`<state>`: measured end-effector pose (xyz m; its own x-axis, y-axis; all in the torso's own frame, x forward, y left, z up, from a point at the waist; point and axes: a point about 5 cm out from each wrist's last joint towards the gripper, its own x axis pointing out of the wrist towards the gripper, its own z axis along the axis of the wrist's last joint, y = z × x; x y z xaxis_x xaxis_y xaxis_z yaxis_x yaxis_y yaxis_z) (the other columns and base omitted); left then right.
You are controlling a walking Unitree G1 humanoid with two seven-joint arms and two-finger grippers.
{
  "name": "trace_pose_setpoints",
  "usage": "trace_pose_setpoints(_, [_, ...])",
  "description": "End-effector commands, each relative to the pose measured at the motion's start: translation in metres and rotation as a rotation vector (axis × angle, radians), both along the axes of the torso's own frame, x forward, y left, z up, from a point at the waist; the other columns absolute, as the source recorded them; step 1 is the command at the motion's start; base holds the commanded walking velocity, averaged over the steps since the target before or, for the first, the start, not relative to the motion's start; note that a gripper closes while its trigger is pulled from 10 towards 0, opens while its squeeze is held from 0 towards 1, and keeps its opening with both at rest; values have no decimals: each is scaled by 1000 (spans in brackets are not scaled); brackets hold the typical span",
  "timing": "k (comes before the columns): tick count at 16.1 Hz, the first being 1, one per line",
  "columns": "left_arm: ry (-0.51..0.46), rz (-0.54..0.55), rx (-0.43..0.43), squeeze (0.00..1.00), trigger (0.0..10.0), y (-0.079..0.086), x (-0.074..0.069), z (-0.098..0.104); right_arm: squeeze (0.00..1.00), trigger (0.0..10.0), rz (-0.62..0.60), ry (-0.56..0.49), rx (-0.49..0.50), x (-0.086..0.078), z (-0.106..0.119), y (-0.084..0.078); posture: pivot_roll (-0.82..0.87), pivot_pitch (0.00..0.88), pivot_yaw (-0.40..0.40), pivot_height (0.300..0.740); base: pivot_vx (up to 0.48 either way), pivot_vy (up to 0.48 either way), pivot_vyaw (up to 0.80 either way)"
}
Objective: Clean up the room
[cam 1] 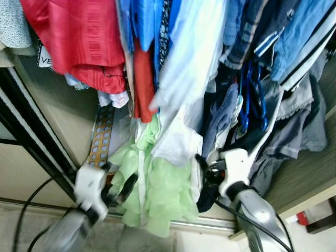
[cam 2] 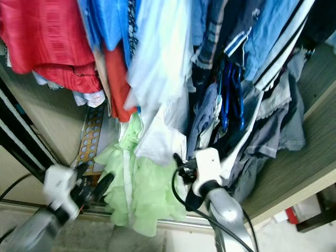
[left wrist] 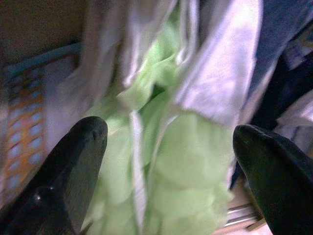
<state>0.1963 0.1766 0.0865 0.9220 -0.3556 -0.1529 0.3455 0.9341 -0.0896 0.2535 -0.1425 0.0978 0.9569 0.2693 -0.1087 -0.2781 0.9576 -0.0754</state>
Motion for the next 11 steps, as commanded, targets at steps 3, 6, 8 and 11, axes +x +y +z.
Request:
trace_pose_setpoints(3, [-4, 53, 44, 0, 10000, 18, -25, 2, 0, 10000, -126, -49, 6, -18, 8, -35, -2, 117, -53, 740, 0, 0, 0])
trace_pose_setpoints(6, [0, 80, 35, 0, 10000, 21, -24, 2, 0, 10000, -167, -2, -4, -33, 3, -44, -3, 93, -48, 740, 0, 0, 0])
trace_pose_setpoints(8, [-15, 101, 18, 0, 10000, 16, -9, 3, 0, 10000, -180, -30, 3, -25, 7, -41, -10, 79, -37, 740, 0, 0, 0])
trace_pose_setpoints(11, [-55, 177, 59, 0, 10000, 25, 8, 8, 0, 10000, -133, -98, -21, -3, 18, -25, -7, 77, -27, 740, 0, 0, 267])
